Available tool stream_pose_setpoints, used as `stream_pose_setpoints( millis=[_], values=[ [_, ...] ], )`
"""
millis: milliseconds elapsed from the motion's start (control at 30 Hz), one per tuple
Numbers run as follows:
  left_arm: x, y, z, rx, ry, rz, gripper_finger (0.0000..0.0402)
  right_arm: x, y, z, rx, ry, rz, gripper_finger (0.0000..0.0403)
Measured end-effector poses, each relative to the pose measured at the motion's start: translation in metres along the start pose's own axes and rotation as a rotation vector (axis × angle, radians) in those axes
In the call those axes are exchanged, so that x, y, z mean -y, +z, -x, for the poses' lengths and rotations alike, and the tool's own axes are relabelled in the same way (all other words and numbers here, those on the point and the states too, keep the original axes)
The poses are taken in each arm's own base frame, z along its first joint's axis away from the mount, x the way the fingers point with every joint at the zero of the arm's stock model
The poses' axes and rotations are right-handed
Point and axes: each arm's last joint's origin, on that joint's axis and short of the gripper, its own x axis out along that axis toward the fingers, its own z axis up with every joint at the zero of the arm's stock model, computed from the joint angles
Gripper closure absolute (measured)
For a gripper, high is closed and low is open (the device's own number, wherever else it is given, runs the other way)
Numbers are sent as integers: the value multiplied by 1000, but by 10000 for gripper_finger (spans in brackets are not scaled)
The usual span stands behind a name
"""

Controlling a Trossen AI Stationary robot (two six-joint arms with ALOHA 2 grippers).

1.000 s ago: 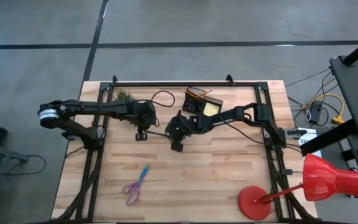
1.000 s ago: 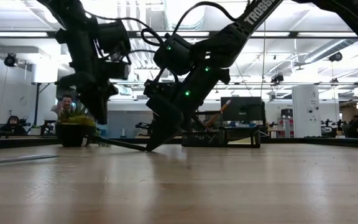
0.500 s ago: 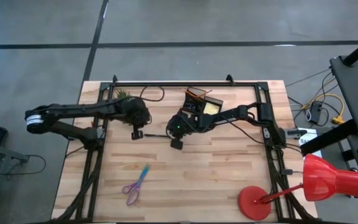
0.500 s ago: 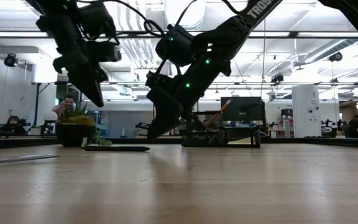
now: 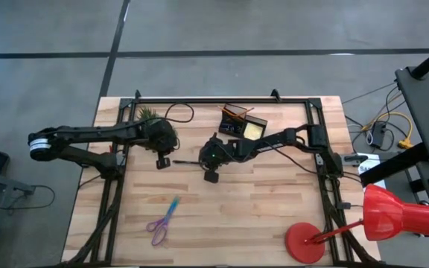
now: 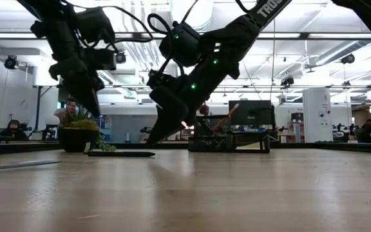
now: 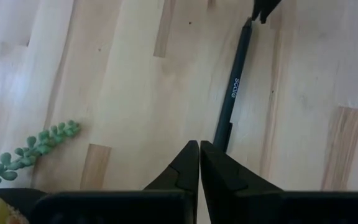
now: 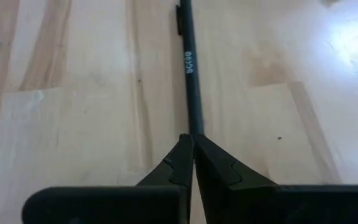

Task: Pick and place office supplies into organizer
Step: Put the black pen into the black desk organizer

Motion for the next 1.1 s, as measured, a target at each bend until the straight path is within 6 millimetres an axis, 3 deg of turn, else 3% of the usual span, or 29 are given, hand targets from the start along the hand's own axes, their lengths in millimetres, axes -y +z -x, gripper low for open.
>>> stream_pose_setpoints(
  millis=[1100],
  values=[
    [0, 4, -2, 37, 4, 1, 402, 2, -13, -17, -36, -11, 16, 394]
  ],
)
